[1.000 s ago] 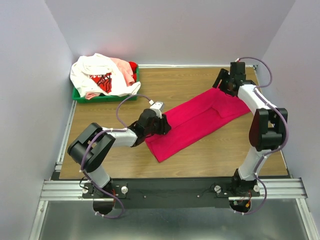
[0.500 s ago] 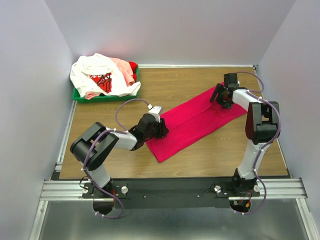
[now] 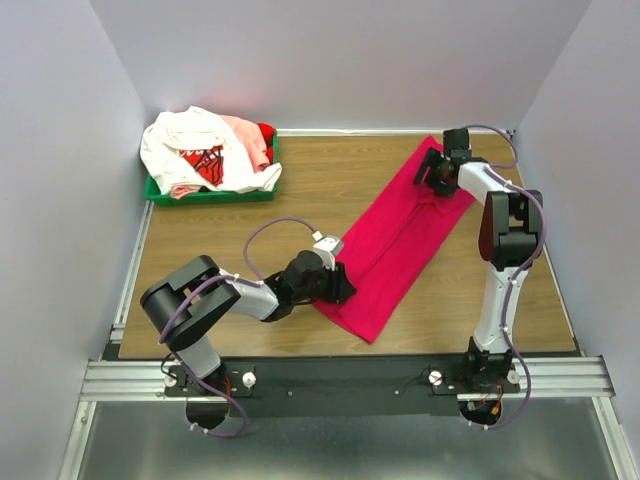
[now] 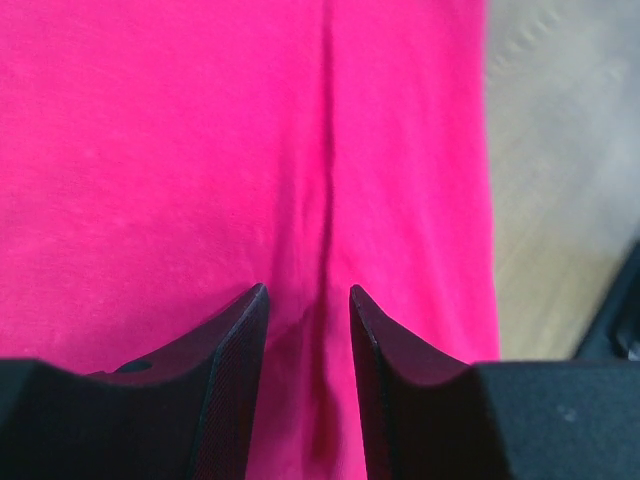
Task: Fold and stack the t-shirts
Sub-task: Fold the tshirt
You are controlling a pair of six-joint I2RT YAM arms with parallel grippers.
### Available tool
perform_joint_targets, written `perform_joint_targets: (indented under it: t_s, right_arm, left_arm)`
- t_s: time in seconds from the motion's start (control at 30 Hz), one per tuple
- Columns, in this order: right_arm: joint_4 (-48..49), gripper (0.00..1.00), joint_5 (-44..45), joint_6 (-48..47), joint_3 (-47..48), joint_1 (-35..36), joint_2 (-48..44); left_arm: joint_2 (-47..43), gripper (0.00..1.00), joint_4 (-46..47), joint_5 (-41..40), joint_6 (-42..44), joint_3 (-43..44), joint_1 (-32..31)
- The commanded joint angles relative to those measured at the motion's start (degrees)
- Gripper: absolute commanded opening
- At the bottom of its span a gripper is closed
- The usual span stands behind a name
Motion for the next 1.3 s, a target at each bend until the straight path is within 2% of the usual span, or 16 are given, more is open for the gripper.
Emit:
perform_joint_targets:
  t_s: [0.0, 0.3, 0.5, 0.73, 0.9, 1.07, 1.2, 1.27]
  right_arm:
    - [-4.35, 0.80, -4.84, -1.91, 4.29, 1.71, 7.67]
    - [-9.28, 0.81, -4.93, -2.71, 18.00, 6.37, 16.64]
    - [-10.51, 0.83, -6.07, -3.05, 24.50, 9.97, 20.24]
    - [-10.68, 0.86, -6.34, -4.11, 25.83, 12.00, 17.79]
    - [-10.68, 0.86, -5.38, -4.81, 23.56, 12.53, 9.37]
    - [-10.60, 0.86, -2.21, -5.25, 16.01, 12.53, -3.20]
    - [-10.51, 0.86, 2.62, -4.11, 4.77, 13.40, -15.50]
    - [-10.33, 0.86, 5.52, -3.41, -4.20, 14.19, -22.51]
  left_arm:
    - [2.20, 0.47, -2.04, 7.20, -3.33, -1.68, -3.76]
    - [6.33, 0.46, 1.92, 12.74, -5.53, 0.69, -8.24]
    - [5.38, 0.46, 1.58, 10.65, -5.97, 1.04, -9.04]
    - [1.42, 0.46, 1.04, 9.49, -5.53, 0.78, -9.04]
    - [-2.54, 0.47, -0.45, 8.00, -4.66, 1.13, -9.04]
    - [-8.51, 0.47, -8.68, 0.99, -0.97, 2.71, -9.04]
    - [-12.38, 0.47, -16.17, -5.70, 0.27, 3.77, -9.04]
    - [-14.49, 0.47, -20.03, -9.54, 0.71, 3.94, -8.86]
